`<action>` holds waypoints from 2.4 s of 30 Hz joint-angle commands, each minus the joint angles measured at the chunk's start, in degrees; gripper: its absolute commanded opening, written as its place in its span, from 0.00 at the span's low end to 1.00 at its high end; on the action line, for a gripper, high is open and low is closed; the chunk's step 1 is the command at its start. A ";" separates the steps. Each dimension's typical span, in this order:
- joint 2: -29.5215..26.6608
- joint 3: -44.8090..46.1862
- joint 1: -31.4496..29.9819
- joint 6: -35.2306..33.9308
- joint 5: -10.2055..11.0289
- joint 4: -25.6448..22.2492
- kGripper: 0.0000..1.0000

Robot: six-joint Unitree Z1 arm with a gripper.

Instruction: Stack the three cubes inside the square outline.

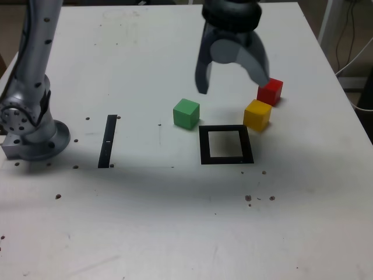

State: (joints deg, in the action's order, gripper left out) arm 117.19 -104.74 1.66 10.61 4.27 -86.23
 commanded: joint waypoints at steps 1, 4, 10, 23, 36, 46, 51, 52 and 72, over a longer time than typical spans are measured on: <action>1.79 -2.08 0.79 1.28 0.10 -0.68 0.99; 3.79 -5.11 2.00 3.25 0.12 -1.40 0.99; 7.38 -10.58 4.99 7.52 0.18 -2.78 0.99; 15.40 -21.38 11.38 15.24 0.89 -4.23 0.99; 20.42 -28.08 13.97 20.28 2.14 -5.09 0.99; 20.30 -28.09 13.44 26.44 2.94 -5.08 0.99; 20.08 -28.16 12.71 33.77 3.60 -4.65 0.98; 20.05 -28.17 12.63 34.87 3.77 -4.57 0.98; 21.60 -29.03 11.02 35.54 5.39 -4.10 0.97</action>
State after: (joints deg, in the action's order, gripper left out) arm 138.22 -133.48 12.77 46.37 9.56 -89.99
